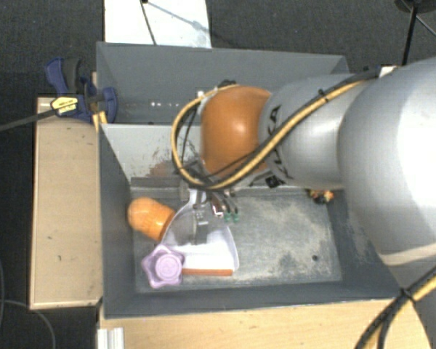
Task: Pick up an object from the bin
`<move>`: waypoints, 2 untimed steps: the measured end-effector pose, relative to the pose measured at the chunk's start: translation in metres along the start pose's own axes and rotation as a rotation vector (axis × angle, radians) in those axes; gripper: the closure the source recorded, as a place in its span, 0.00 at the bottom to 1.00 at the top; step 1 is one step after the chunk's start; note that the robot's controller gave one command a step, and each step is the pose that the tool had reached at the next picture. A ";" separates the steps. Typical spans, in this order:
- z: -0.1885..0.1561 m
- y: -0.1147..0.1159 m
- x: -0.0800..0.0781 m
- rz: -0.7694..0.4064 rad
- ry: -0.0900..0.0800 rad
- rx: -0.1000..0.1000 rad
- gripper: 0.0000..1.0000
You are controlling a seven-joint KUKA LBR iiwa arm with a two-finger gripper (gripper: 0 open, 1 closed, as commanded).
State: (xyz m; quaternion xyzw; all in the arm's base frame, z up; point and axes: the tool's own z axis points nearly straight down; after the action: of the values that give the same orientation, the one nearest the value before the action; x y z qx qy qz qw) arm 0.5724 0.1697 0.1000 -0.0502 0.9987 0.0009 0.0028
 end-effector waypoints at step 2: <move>0.020 0.006 0.026 0.166 0.002 0.000 1.00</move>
Offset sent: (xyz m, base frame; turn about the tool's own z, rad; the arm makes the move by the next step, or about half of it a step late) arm 0.0000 0.0000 0.0000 0.0000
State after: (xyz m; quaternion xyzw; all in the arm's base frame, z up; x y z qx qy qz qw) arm 0.5461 0.1732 0.0795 0.0328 0.9995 0.0010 0.0019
